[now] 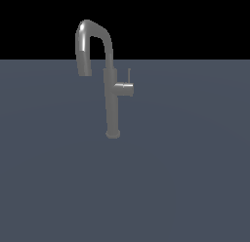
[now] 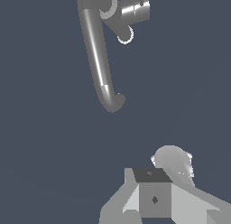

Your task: Turn on the faucet by rotating a designated handle.

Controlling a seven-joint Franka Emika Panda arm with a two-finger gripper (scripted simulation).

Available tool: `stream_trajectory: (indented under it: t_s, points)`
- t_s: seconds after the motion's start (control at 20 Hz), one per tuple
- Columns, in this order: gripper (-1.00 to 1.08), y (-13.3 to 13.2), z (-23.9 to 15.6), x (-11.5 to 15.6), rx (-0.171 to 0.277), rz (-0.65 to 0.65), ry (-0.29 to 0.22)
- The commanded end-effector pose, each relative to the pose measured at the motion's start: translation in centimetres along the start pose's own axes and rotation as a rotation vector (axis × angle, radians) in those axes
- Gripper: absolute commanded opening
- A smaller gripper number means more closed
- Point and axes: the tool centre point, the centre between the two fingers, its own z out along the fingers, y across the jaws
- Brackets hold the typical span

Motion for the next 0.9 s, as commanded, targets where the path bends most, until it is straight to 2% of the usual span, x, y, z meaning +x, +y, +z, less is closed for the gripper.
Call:
stream_trajectory:
  t_s: [0.0,0.85]
  points:
    - [-1.00,-0.4,0.0,1.5,0.053,0.049,-0.041]
    - [-1.00,-1.2,1.3,12.6,0.439,0.396,-0.336]
